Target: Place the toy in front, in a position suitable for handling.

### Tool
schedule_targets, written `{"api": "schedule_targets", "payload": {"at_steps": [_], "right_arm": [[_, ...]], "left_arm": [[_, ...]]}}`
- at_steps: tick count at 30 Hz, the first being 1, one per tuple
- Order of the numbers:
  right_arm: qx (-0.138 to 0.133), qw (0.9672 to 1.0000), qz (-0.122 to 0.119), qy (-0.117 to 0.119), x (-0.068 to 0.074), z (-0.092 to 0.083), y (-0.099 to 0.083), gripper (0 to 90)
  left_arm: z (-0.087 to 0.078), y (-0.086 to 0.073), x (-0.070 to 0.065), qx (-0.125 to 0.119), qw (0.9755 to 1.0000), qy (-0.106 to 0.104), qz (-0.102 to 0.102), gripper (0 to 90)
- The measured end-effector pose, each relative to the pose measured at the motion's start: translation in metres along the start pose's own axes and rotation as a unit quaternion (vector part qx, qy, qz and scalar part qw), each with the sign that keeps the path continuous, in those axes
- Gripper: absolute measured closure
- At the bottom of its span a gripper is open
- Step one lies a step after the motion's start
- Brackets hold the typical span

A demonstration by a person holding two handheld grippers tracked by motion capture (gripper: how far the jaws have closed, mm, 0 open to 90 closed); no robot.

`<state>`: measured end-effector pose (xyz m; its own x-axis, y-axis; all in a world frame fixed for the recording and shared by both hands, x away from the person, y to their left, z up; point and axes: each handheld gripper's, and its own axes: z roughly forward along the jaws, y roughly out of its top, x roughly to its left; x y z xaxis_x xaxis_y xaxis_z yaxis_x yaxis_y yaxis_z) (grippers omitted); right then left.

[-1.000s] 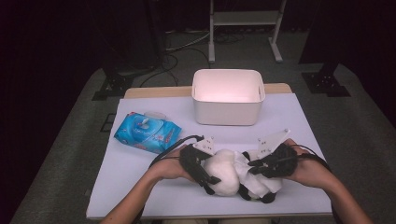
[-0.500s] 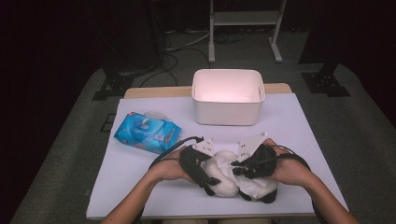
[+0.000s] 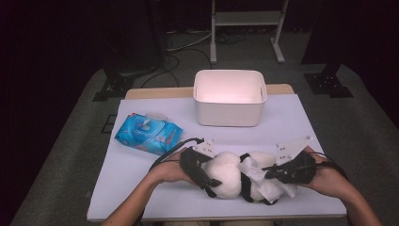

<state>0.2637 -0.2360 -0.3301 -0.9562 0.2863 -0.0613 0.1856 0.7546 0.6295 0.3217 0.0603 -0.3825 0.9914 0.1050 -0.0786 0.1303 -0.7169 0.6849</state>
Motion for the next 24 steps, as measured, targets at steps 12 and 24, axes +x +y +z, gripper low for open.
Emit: {"api": "schedule_targets", "payload": {"at_steps": [12,24], "right_arm": [[-0.013,0.9981,0.058,-0.02,-0.016,-0.019,-0.035,86.4],[-0.003,0.9971,0.07,-0.029,-0.028,-0.02,-0.033,86.1]], "left_arm": [[-0.001,-0.004,0.001,0.003,1.0,-0.003,-0.001,10.4],[-0.001,-0.004,-0.004,0.002,0.9997,0.0,0.023,11.4]]}}
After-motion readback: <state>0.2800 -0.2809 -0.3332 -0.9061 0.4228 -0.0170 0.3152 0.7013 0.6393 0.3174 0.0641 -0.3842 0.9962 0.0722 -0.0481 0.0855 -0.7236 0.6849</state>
